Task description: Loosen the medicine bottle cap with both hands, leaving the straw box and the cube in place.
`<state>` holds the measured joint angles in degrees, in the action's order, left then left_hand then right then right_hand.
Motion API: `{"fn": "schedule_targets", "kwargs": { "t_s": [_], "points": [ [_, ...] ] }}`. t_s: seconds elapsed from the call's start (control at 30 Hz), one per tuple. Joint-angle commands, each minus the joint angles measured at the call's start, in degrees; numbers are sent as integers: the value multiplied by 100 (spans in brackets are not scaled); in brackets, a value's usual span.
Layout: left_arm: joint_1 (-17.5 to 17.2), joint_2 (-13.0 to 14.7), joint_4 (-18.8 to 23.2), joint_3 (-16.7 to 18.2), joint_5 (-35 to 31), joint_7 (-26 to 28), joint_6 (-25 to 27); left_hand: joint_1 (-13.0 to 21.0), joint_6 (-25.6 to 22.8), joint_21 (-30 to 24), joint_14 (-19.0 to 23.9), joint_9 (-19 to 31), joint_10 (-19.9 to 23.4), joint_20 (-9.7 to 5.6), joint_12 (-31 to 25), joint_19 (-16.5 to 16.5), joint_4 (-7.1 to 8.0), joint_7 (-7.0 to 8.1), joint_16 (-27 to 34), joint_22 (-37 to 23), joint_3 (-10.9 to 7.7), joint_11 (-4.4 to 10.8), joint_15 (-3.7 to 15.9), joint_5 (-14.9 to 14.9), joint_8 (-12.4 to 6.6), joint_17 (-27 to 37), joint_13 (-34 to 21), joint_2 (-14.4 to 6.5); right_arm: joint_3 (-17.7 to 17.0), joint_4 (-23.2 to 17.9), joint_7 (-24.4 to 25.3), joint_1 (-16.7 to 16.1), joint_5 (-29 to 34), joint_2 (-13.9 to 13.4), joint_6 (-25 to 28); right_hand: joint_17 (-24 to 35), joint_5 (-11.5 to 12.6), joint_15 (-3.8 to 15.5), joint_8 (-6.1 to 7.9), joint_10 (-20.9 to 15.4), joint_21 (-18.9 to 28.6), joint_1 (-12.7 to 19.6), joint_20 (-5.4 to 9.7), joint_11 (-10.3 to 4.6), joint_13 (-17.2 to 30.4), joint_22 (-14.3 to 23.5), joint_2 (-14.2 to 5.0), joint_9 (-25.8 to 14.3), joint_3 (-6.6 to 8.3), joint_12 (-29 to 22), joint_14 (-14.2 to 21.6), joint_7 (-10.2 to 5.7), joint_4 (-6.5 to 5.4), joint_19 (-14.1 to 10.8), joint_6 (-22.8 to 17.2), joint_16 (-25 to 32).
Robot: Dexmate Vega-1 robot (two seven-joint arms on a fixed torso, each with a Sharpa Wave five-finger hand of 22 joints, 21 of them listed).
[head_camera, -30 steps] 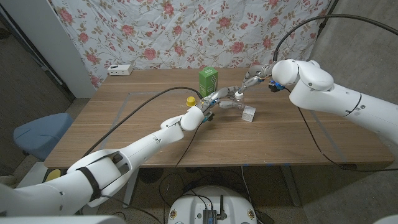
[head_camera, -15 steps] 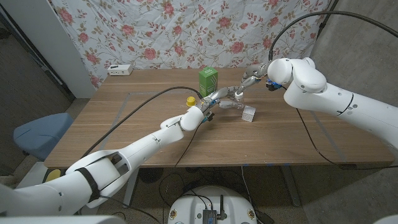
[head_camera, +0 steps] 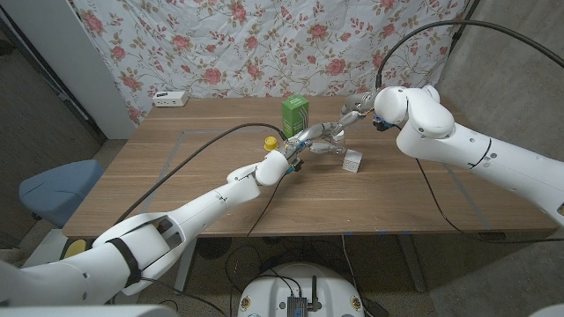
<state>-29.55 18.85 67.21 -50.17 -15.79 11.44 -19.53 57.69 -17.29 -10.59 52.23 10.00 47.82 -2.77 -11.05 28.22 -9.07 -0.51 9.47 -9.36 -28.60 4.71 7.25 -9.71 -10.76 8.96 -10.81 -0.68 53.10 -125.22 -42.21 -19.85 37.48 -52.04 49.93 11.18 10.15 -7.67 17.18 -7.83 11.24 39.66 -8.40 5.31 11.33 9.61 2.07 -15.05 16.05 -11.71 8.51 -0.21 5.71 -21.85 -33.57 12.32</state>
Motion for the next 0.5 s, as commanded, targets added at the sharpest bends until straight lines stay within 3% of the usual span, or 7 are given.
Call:
{"fn": "schedule_targets", "kwargs": {
  "t_s": [0.03, 0.5],
  "points": [
    [74, -43, -142, -10, 37, -30, -119, 21, -46, -8, 51, 19, 351, -104, -14, -11, 35, 7, 36, -13, -79, 309, 428, -27, 1, 17, -9, -62, -65, 139, -81, -131, 314, 181, -44, 12, 22, -3, 52, -74, 36, 85, 11, -24, 25, 18, -17, -30, 31, -40, 73, -32, 74, -63, -87, 30],
    [166, -101, -326, -31, 60, -46, -227, 14, -44, -8, 52, 19, 365, -106, -17, -11, 28, 6, 35, -13, -97, 334, 437, -27, 1, 17, -10, -54, 7, 357, -274, -161, 798, 402, -109, 4, 22, 32, 131, -148, 31, 180, 39, -50, 25, 18, -29, -60, 71, -44, 137, -99, 160, -108, -245, 33]
  ]
}}
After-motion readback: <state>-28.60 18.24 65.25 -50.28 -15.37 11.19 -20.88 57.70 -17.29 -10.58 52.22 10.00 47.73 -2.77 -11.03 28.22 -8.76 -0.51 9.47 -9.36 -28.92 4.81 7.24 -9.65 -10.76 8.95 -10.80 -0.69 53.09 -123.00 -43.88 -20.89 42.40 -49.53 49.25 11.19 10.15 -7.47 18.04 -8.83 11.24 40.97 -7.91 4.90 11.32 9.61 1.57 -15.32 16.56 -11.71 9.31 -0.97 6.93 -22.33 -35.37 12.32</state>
